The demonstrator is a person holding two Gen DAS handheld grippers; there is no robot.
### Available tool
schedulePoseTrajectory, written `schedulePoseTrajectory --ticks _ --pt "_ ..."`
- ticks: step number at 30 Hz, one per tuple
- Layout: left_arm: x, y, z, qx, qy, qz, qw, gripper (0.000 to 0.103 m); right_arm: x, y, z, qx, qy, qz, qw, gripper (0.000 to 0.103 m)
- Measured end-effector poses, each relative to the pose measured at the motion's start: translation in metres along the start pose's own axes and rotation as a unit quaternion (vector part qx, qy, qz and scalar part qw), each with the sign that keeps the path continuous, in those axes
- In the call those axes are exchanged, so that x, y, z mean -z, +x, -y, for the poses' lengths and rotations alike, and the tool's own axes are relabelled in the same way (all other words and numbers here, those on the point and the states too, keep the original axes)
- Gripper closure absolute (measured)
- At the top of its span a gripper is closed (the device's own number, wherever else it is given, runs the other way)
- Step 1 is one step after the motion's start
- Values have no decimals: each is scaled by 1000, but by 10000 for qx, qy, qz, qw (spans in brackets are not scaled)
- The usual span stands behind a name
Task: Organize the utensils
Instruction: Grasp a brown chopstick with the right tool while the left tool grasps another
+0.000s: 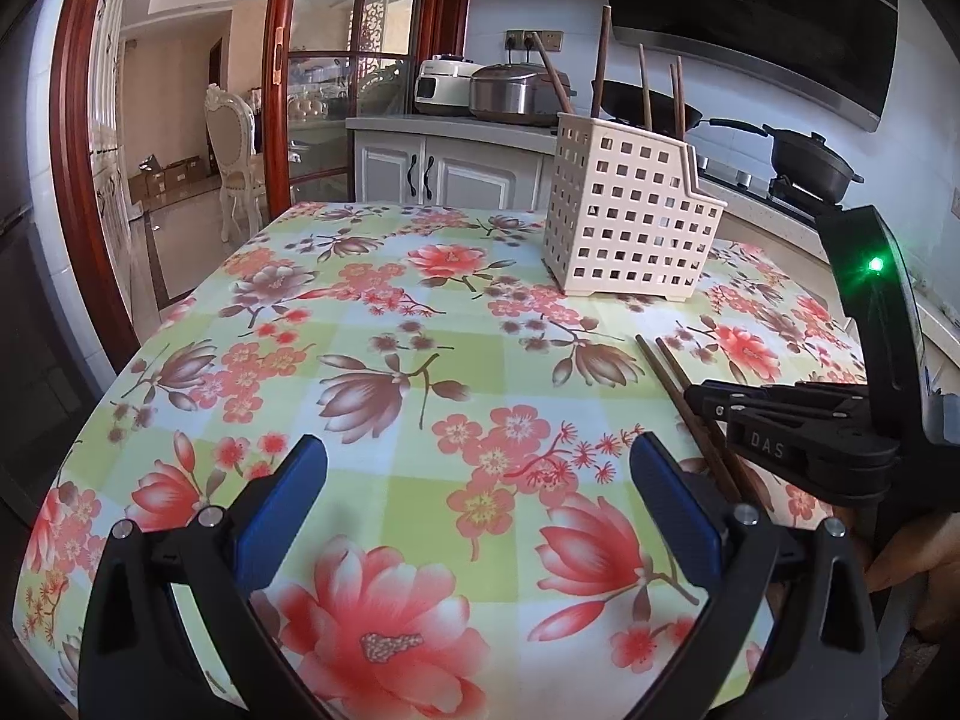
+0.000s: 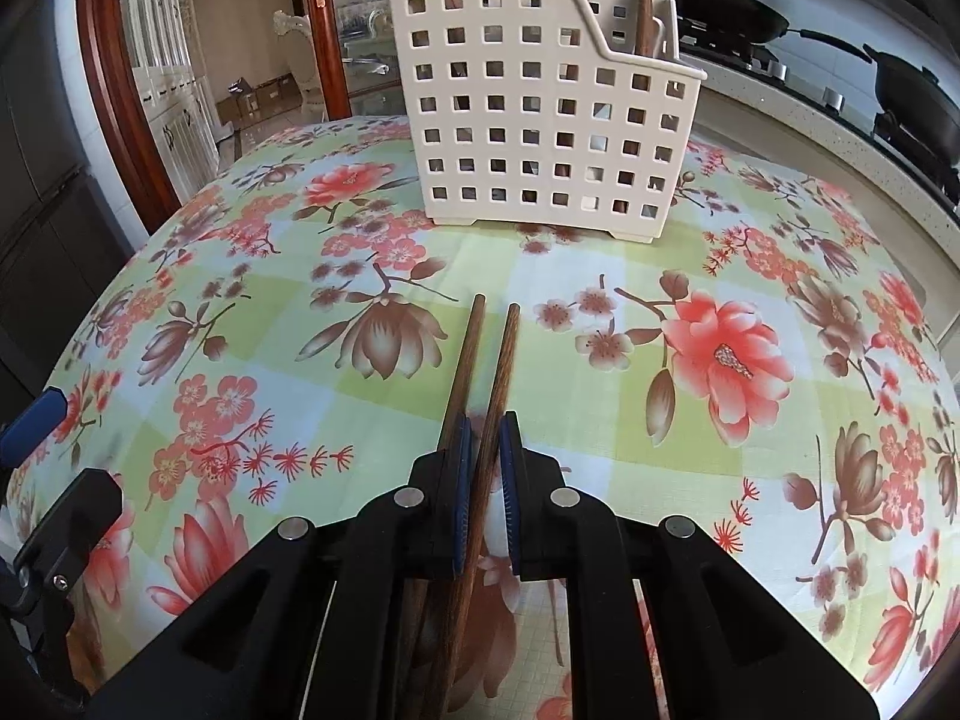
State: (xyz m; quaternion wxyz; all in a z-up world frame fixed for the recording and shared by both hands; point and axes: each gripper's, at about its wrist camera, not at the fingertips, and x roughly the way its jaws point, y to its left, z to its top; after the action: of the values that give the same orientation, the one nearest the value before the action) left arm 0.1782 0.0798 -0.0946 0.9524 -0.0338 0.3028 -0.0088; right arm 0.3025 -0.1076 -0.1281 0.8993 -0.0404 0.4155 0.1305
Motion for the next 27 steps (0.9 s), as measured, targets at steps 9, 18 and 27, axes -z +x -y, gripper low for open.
schedulePoseTrajectory --ticks 9,18,27 --pt "-1 4 6 -15 44 -137 9999 5 7 -19 28 -326 282 311 9986 97" --pt "-20 28 46 266 221 -602 9976 5 19 -45 72 -481 709 563 9947 96" --pt "-37 65 93 590 284 -941 9934 27 31 -57 99 -619 879 660 9920 96"
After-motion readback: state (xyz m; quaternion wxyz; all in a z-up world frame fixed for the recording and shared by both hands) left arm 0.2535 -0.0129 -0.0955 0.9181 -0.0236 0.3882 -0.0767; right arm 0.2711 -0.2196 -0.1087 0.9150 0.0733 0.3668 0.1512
